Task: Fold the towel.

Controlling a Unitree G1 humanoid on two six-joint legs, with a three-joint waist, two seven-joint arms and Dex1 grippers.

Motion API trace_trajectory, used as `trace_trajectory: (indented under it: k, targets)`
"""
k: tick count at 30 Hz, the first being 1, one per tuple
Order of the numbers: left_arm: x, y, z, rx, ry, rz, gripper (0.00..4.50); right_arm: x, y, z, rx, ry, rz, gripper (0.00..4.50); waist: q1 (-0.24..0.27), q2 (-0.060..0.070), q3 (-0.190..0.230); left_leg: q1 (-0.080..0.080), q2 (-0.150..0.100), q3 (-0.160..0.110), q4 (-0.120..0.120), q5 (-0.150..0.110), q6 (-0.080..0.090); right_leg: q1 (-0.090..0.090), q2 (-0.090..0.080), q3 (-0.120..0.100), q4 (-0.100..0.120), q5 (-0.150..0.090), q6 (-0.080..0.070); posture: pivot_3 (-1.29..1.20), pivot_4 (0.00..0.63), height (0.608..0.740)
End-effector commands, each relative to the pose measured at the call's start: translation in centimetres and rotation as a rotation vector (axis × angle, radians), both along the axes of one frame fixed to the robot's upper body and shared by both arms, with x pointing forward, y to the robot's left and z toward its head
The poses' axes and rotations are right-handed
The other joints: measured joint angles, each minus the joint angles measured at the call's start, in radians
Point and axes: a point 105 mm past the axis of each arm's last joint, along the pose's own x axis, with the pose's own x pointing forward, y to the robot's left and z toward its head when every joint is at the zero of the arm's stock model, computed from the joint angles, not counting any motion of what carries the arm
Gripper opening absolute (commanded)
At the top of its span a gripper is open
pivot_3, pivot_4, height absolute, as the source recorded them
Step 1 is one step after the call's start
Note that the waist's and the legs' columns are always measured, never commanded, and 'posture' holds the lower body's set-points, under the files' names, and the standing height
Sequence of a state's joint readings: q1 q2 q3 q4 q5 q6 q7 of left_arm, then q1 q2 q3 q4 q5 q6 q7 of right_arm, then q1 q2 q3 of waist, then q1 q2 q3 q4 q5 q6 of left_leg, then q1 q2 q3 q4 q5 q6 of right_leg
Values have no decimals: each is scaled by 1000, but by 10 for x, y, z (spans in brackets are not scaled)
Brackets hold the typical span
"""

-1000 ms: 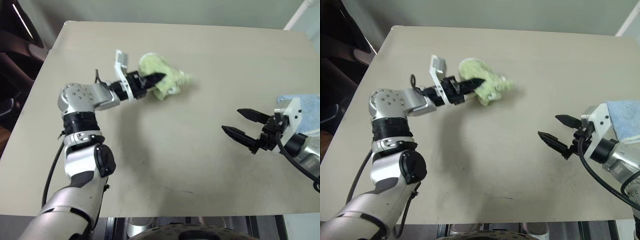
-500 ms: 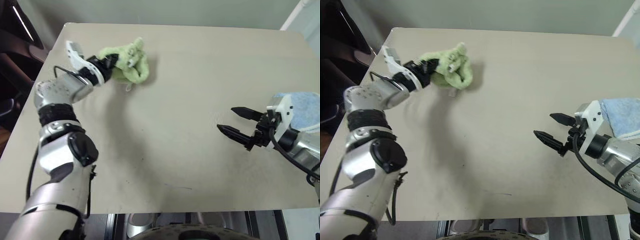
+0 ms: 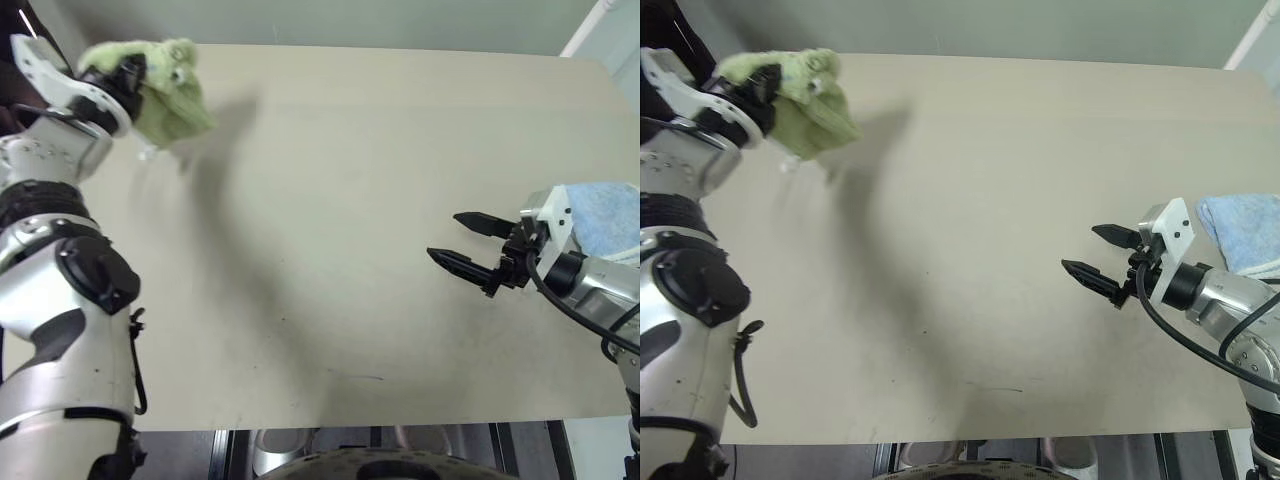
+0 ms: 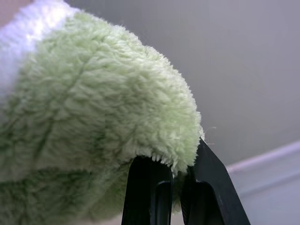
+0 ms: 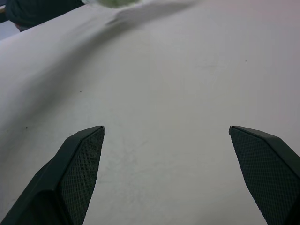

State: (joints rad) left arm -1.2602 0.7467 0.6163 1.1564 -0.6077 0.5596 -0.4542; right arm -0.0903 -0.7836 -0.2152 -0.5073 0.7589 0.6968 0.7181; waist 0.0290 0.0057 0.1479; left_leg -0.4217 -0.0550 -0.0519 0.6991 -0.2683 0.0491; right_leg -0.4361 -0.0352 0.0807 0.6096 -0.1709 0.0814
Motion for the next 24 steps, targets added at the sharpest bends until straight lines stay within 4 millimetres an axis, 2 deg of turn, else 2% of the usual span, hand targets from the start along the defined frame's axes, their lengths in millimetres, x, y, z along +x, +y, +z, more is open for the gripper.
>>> trace_trajectory:
  k: [1, 8, 9, 11, 17, 24]
  targets:
    - [-12, 30, 23, 81, -65, 122, 19, 0, 2, 8, 3, -42, 21, 4500, -1, 0, 0, 0, -1, 1, 0, 0, 0, 0, 1, -1, 0, 0, 0, 0, 150, 733]
    - [-31, 63, 11, 119, -39, 191, 19, 1, 2, 6, 0, -39, 30, 4500, -1, 1, 1, -3, 1, -3, 1, 0, -1, -2, 2, -2, 1, -1, -5, 0, 150, 733]
    - [-34, 66, 5, 111, -28, 180, 19, 1, 3, 6, 1, -38, 31, 4500, -1, 1, 1, -4, 0, -2, 1, 0, -1, -3, 6, -4, 1, -1, -6, 0, 150, 733]
    - [-39, 69, -10, 90, -2, 140, 19, 1, 4, 5, 1, -35, 36, 4500, -2, 1, 1, -4, 3, -3, 2, -1, -3, -3, 5, -1, 1, 0, -6, 0, 150, 733]
    - [-45, 54, -40, 90, 35, -30, 19, -1, 6, -1, -19, -21, 48, 4500, 3, 0, 0, -5, 14, -3, 4, 0, -8, -5, 13, -3, 1, 4, -11, 0, 150, 733]
    - [-46, 41, -38, 83, -28, -129, 19, 0, 4, -1, -28, -22, 42, 4500, 0, 0, 0, -4, 16, -3, 3, 4, -14, -7, 16, -5, 6, 5, -19, 0, 150, 733]
